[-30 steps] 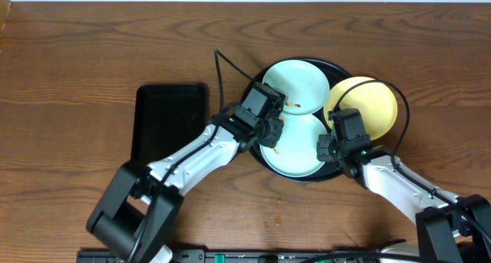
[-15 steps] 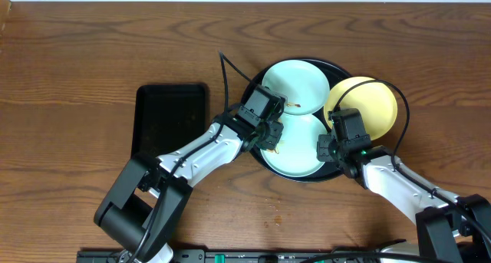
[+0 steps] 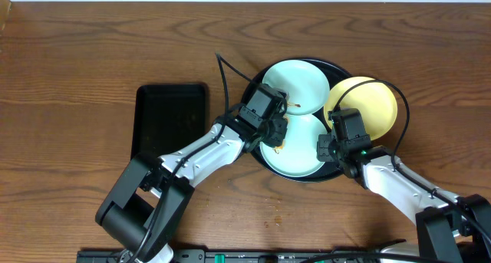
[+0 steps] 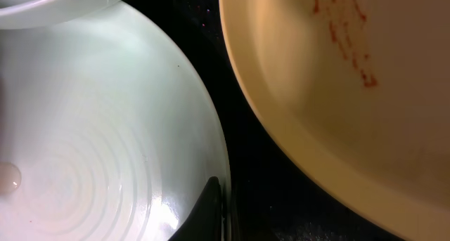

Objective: Clean dirty plates on tray and stack at the side
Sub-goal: 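Scrub the light-blue plate surface with the sponge in the left gripper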

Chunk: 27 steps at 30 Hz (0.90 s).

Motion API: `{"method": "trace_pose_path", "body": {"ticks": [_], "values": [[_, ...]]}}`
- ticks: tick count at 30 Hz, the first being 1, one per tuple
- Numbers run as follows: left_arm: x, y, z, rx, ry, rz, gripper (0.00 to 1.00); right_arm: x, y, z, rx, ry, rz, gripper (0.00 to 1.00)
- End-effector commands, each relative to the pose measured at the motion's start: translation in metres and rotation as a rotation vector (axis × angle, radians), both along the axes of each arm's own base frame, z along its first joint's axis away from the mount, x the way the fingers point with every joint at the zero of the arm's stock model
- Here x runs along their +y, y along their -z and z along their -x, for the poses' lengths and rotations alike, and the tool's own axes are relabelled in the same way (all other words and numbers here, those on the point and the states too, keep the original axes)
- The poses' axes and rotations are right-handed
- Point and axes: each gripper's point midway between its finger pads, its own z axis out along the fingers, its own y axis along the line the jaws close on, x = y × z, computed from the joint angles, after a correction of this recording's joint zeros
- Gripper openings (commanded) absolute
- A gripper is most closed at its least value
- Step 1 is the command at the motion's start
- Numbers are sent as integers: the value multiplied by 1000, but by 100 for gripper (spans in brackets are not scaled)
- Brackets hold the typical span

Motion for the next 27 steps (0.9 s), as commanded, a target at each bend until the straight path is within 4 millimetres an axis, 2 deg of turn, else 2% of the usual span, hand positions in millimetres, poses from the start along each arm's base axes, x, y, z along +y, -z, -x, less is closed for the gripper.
{"method": "trace_pose_path", "body": {"ticks": [1,8,12,17,20,24,27], "values": [[-2,-3,-3,5,-20,5,8,-1,9,8,36,-14,12,1],[8,9,7,25,19,-60,7,-1,9,8,36,-14,12,1],[6,17,14,41,31,-67,8,-1,9,9,36,-14,12,1],[6,23,14,48,31,-78,7,-1,9,9,36,-14,12,1],[7,33,15,62,34,-92,8,-1,9,9,36,-14,13,1],[19,48,10,51,-4,-163,7,-1,10,9,38,-14,13,1],[18,56,13,70,2,-168,8,-1,9,9,37,-14,13,1]]}}
